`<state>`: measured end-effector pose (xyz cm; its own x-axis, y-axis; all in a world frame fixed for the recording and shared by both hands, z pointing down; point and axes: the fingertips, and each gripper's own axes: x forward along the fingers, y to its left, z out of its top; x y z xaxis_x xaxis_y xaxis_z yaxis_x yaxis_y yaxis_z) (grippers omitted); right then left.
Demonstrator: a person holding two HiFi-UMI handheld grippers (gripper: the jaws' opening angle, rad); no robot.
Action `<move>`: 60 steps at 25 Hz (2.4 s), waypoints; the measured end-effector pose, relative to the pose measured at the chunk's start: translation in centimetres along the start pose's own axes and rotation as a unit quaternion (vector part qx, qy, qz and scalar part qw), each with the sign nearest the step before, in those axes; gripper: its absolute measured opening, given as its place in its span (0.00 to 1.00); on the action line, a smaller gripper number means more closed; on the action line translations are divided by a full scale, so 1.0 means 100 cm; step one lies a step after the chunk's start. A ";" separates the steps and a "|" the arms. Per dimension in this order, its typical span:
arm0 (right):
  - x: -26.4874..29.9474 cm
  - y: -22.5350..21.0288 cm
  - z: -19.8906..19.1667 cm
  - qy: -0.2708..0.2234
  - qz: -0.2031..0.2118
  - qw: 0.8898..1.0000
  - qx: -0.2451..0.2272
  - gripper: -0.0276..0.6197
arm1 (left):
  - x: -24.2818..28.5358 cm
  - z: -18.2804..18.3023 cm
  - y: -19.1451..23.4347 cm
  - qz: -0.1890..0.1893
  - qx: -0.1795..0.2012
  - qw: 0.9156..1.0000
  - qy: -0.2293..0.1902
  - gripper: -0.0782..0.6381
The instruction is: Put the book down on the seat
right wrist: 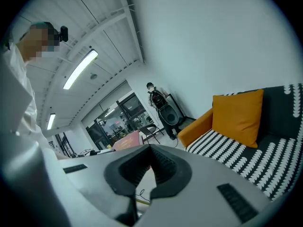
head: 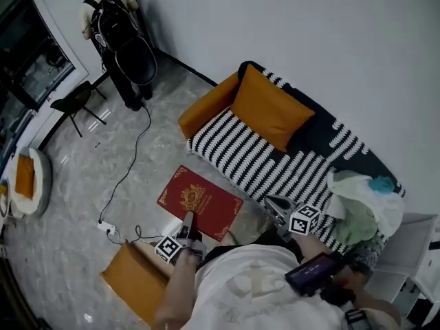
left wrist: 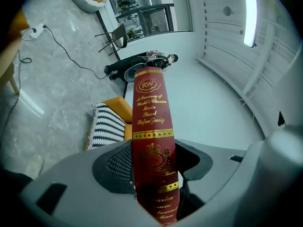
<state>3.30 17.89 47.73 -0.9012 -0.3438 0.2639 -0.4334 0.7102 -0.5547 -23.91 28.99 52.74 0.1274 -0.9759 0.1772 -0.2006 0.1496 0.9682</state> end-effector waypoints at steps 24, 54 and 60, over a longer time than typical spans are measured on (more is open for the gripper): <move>0.018 0.002 0.004 0.024 -0.047 0.998 -0.020 0.07 | 0.015 0.029 0.018 0.012 -0.001 1.000 0.007 0.46; 0.096 -0.042 0.008 0.065 -0.022 0.997 0.024 0.06 | 0.052 0.075 0.035 0.075 -0.007 0.997 -0.015 0.46; 0.134 -0.067 0.036 0.069 -0.011 0.997 0.021 0.06 | 0.095 0.090 0.030 0.067 -0.001 0.998 -0.007 0.46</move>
<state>-5.83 6.36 52.14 -0.8846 -0.2684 0.3814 -0.4551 0.6756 -0.5800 -32.05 18.71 55.76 0.0854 -0.9495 0.3018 -0.2132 0.2785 0.9365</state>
